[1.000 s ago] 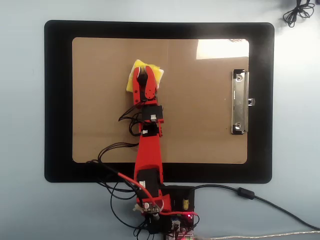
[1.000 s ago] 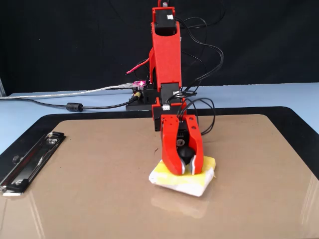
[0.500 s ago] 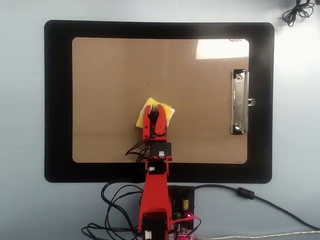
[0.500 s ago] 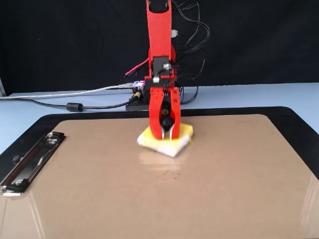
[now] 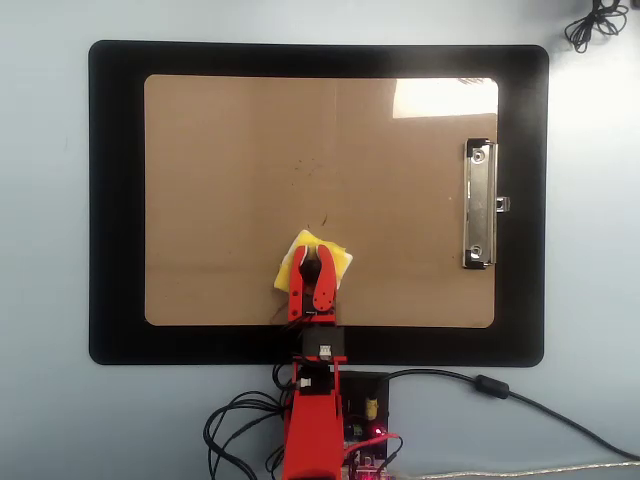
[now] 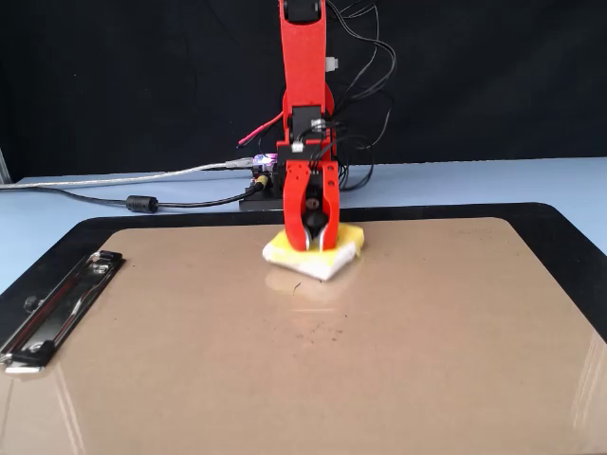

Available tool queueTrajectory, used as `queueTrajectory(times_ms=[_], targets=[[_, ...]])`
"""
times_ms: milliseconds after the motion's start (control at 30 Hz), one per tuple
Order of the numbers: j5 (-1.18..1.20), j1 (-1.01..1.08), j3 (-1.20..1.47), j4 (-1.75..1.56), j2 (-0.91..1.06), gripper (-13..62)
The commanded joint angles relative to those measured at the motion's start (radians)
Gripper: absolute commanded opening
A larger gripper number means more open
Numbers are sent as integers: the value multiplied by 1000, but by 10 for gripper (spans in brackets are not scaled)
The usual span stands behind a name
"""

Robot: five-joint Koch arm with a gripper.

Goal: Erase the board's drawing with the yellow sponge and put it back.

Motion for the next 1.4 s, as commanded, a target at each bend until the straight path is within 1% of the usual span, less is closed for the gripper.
queueTrajectory(times_ms=[0,100,233,333,400,500,600,733,833,900,1033,1133,1200,1233,1300,1367], targets=[[-15,5,9,-12,80,-82],[-17,31,-43,-3,34,-82],[-17,43,-253,-2,-213,-82],[-15,124,-339,-9,-318,-82],[-15,163,-327,-9,-313,-82],[-15,164,-195,-51,-239,-82],[-28,106,-120,-84,-175,-82],[-100,-34,-132,-84,-189,-82],[-150,-40,-166,-81,-207,-82],[-146,-15,-172,-80,-212,-82],[-74,164,-198,-78,-210,-82],[-9,173,-215,-77,-230,-83],[-11,150,-232,-80,-255,-82],[-15,110,-241,-78,-258,-82],[-18,-32,-255,-80,-259,-82],[-38,-75,-322,-75,-275,-82]])
